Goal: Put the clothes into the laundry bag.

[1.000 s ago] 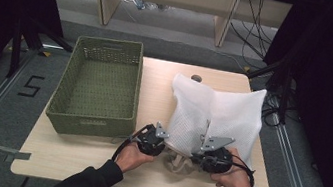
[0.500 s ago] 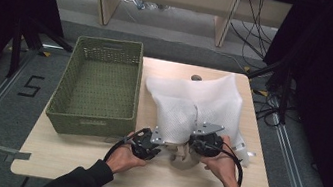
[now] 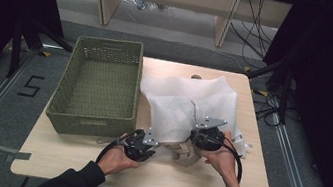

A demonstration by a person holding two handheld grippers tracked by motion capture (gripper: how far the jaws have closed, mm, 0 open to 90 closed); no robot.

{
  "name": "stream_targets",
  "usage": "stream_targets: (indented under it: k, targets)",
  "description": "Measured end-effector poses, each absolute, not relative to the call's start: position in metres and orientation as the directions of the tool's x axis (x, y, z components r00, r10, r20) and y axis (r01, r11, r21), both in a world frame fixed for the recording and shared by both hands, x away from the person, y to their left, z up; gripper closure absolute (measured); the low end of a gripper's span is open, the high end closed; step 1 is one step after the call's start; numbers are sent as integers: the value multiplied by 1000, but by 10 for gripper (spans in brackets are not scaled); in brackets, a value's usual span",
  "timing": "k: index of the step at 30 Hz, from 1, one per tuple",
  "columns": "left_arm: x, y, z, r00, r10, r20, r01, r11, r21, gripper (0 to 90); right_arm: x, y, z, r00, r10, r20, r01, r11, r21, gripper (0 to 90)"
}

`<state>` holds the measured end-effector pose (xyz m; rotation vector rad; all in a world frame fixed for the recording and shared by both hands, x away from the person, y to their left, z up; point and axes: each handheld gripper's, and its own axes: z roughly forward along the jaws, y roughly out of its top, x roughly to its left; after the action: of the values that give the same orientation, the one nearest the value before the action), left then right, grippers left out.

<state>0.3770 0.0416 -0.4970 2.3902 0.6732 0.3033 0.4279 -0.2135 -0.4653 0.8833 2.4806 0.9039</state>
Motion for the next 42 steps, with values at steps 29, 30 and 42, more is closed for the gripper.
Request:
stream_targets:
  k: [29,30,42]
  targets:
    - [346,58,-462,780,620,86,403,-602,689,569,452,-210,-447,-744,659,-114,396,572,718,881]
    - [343,58,-457,778,623,80,401,-591,700,554,450,-211,-445,-743,663,-96,415,568,711,881]
    - [345,-9,-480,796,604,-29,430,-531,731,440,437,-217,-428,-758,646,-90,394,563,727,880]
